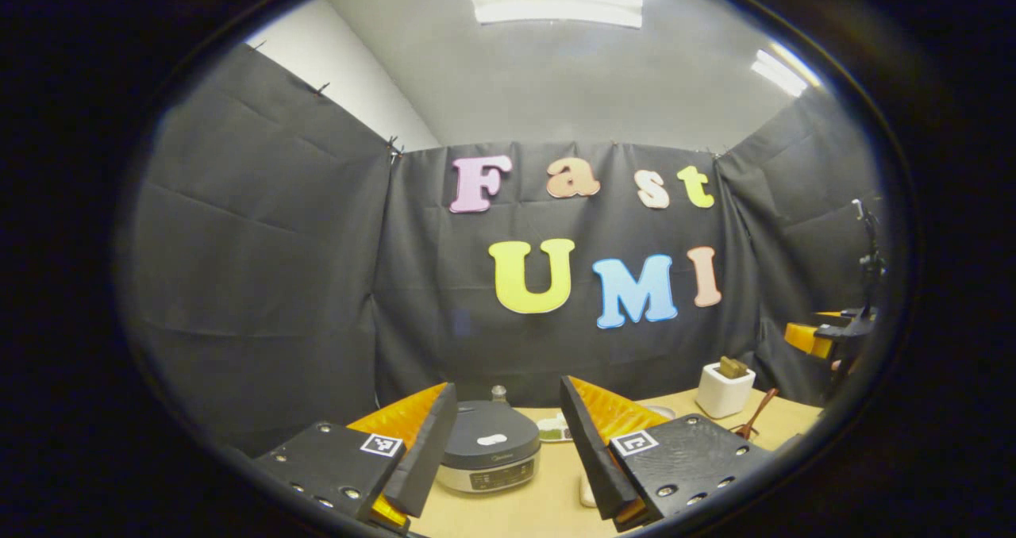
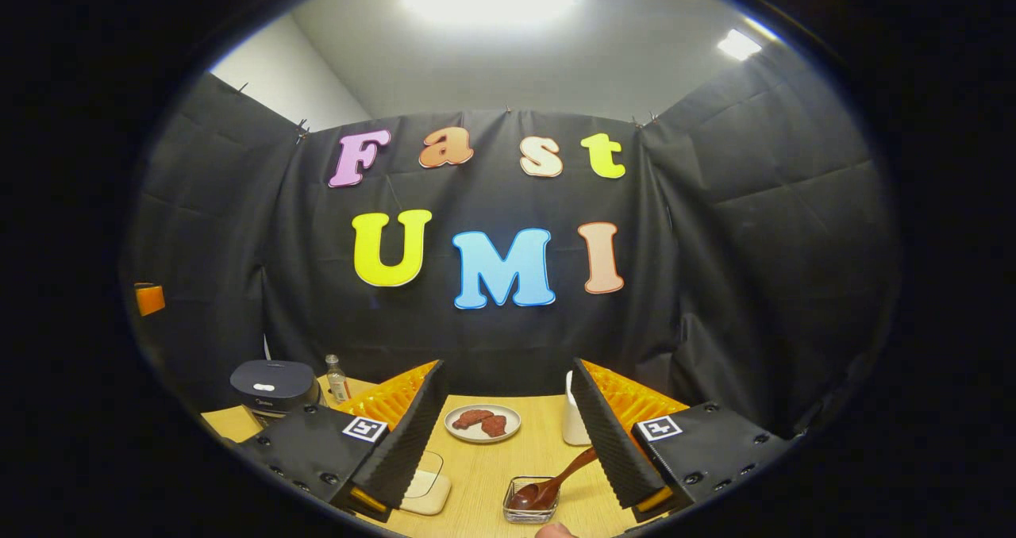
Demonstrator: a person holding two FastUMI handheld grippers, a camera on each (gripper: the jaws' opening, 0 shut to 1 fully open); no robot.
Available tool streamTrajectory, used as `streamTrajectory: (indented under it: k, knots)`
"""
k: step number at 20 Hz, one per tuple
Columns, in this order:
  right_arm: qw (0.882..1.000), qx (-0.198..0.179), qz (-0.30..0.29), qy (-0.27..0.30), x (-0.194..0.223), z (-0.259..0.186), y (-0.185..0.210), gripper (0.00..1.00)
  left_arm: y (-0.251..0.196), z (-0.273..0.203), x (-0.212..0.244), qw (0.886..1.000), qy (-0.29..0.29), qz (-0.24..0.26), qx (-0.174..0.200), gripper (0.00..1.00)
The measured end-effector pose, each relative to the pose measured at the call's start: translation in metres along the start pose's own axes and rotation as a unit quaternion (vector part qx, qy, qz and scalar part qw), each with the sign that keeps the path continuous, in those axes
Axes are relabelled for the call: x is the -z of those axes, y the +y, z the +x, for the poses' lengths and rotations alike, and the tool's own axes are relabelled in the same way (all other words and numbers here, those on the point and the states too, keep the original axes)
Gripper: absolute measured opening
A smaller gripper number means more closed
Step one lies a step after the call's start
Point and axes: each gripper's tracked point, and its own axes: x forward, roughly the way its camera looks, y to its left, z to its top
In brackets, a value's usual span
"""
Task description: Close the left gripper, press the button to open the rice cooker; take a wooden spoon from the chopstick holder with the right hand, scoop a spoonful of rice and pour it into the rice cooker, then put the wooden spoon back into the chopstick holder.
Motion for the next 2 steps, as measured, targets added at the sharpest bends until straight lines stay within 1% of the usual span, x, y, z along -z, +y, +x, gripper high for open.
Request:
streamTrajectory:
  k: [2]
  knots:
    - [1.000,0.003,-0.004,-0.003,-0.0030,0.0002,-0.0025,0.99,0.0018,-0.0026,0.0005,1.000,0.000,-0.002,-0.002,0.79]
